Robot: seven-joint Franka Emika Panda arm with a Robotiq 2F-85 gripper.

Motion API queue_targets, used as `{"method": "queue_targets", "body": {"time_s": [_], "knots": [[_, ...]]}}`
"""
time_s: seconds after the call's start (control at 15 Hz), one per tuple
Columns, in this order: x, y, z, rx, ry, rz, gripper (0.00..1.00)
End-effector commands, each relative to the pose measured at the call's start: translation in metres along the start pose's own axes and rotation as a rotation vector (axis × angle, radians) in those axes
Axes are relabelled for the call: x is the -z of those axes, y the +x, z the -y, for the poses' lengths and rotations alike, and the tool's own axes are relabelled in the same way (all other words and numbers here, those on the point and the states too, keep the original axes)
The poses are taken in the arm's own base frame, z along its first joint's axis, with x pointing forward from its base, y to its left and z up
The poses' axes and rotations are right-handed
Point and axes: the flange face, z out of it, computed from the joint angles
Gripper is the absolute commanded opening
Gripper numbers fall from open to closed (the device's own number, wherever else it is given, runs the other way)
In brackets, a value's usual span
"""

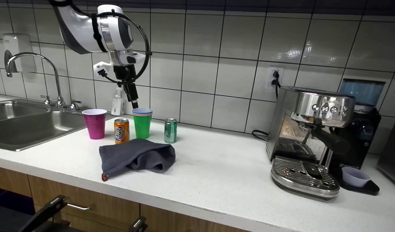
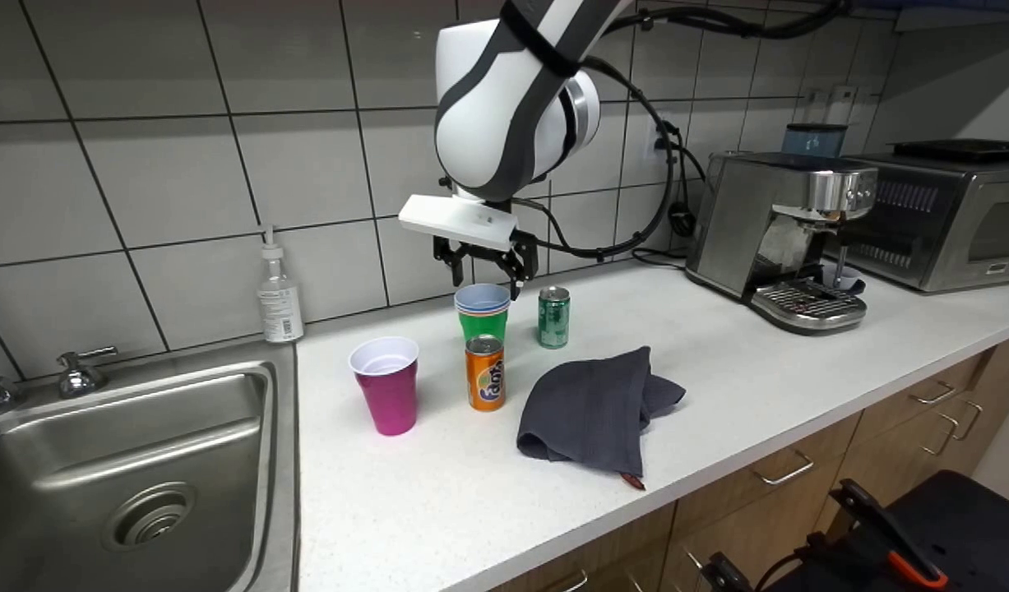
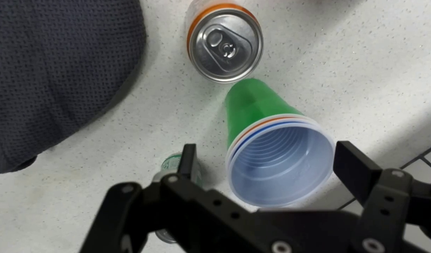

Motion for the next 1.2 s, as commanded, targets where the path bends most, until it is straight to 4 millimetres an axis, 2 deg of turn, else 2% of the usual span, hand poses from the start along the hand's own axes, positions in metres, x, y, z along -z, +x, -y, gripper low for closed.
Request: {"method": "queue_targets", "body": {"time_s": [0.0, 0.6, 1.13], "knots": [[0.0, 0.001, 0.0, 0.001, 0.0, 0.001, 1.0], [0.0, 0.0, 0.0, 0.001, -0.001, 0.001, 1.0], [0.019, -0.021, 0.01, 0.072, 0.073, -0.031, 1.0]]}}
